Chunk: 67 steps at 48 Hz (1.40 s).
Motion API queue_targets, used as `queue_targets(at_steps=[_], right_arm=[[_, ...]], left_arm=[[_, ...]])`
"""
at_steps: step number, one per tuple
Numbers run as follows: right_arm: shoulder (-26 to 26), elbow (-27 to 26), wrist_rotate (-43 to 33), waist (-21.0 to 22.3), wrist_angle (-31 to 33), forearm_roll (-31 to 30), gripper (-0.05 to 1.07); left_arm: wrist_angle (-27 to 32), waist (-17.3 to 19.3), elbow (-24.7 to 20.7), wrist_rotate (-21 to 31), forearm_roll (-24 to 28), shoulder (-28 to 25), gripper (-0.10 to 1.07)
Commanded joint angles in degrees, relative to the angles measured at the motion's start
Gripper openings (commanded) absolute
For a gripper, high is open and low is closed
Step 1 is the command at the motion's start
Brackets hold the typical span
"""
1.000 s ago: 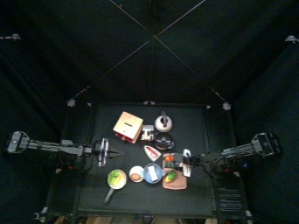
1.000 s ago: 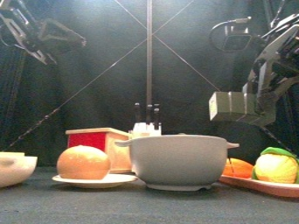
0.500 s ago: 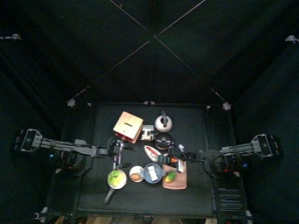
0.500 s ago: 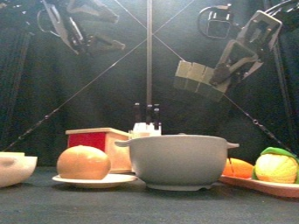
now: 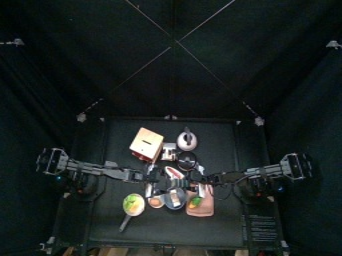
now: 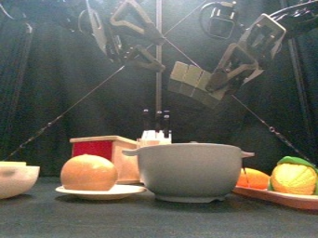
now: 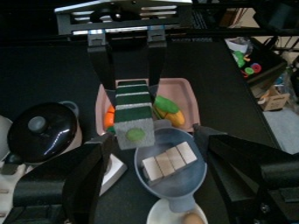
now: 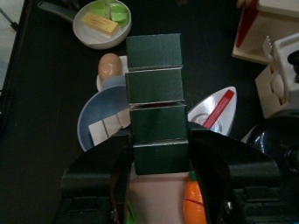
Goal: Hand over green sushi roll
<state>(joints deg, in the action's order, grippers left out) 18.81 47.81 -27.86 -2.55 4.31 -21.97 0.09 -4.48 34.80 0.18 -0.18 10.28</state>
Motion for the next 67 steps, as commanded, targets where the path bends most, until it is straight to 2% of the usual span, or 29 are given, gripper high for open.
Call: queue_targets(at_steps=[1,14,43,53,67], right_arm=[[0.3,-1.6,0.0,0.1,-0.6,-0.4,0.5],[0.0,-1.7,-0.2,0.2,-0.7,-0.4,0.5],[0.0,-2.1,0.1,0.2,-0.7,-0.4,0.5],[0.0,-2.1,-0.1,0.2,-0.7,-0.4,0.5],[0.0,-1.9,-0.2,0.1,-1.1,-0.4,0.51]], left_arm=[[-0.1,0.4,-3.1,-0.1,-0.1,-1.3,1.04],[-0.4,1.9,-6.0,0.0,-0.6,-5.4,1.04],[-3.9,2.6,-6.2,0.0,-1.9,-9.1,1.02],[-7.0,2.7,-6.0,-0.1,-1.9,-9.8,0.91],[-7.6,2.7,-5.9,-0.2,-1.9,-10.1,0.69]])
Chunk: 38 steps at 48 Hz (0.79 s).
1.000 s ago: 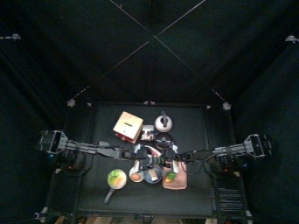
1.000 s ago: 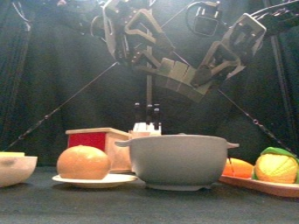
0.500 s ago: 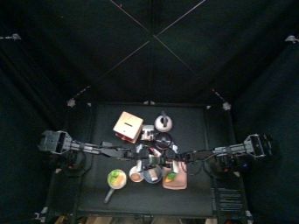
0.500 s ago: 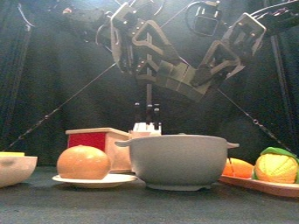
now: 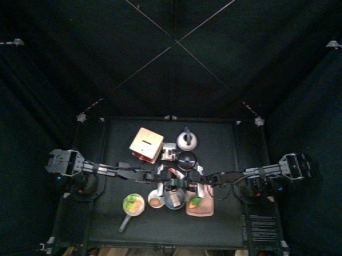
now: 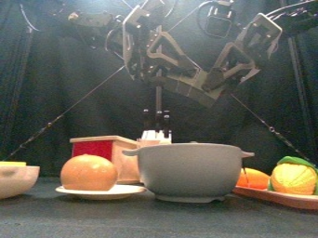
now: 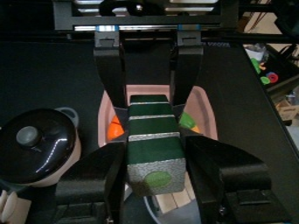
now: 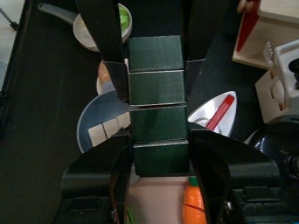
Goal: Hand over green sushi roll
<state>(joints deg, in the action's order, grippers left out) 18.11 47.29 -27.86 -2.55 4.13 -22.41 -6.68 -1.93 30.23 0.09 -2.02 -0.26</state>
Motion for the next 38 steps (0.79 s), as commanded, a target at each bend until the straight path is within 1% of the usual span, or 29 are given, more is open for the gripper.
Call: queue_targets(at_steps=[1,7,11,22,28,38], right_arm=[[0.7,-1.4,-0.2,0.1,-1.0,0.0,0.51],[0.7,-1.2,-0.2,0.1,-1.8,0.1,0.52],[0.8,-1.2,-0.3,0.1,-2.2,0.3,0.55],[1.1,-1.1,-0.3,0.1,-2.5,0.5,0.78],[1.6,-0.7,-0.3,0.0,-2.5,0.5,0.88],[2.3,0.1,-0.2,-0.1,-2.5,0.3,0.9]], left_arm=[[-0.8,0.2,-1.3,-0.1,-0.1,0.4,0.67],[-0.9,0.2,-1.1,-0.1,-0.1,0.4,0.58],[-0.9,0.3,-0.8,-0.1,0.0,0.6,0.57],[-0.9,0.2,0.2,-0.1,-0.1,1.4,0.57],[-1.0,0.2,1.0,-0.1,-0.1,2.2,0.57],[-1.6,0.3,2.5,-0.2,0.1,3.1,0.57]])
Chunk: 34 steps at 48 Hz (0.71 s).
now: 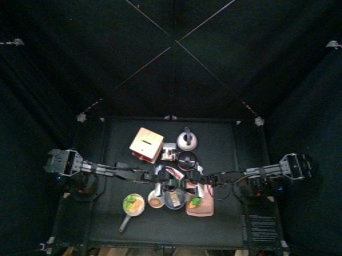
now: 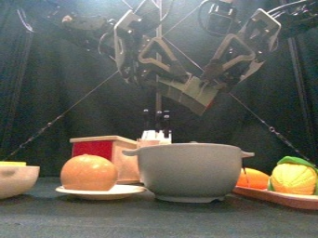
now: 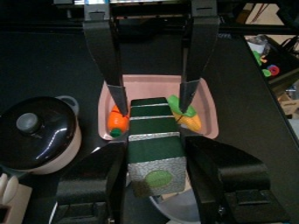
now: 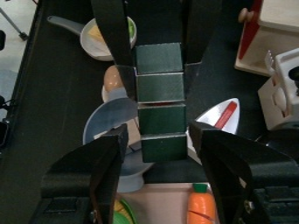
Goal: Hand over green sushi roll
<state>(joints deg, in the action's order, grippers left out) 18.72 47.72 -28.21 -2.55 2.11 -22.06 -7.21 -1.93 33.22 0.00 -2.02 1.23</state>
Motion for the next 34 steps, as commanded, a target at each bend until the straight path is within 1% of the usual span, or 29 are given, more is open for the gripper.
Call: queue_targets(at_steps=[1,10,25,34], right_arm=[[1.8,-0.4,0.2,-0.1,-0.5,-0.1,0.9],[3.2,0.2,0.2,-0.1,-0.5,-0.5,0.9],[4.9,1.8,0.2,-0.1,-0.6,-0.5,0.9],[7.2,3.2,0.2,-0.1,-1.6,-0.4,0.9]], left_arm=[[-1.3,0.2,-0.4,-0.1,0.0,1.7,0.57],[-2.5,0.2,0.3,-0.1,0.0,1.8,0.57],[-2.5,0.2,0.9,-0.1,-0.1,1.9,0.56],[-2.5,0.5,2.7,0.0,-0.1,3.6,0.56]])
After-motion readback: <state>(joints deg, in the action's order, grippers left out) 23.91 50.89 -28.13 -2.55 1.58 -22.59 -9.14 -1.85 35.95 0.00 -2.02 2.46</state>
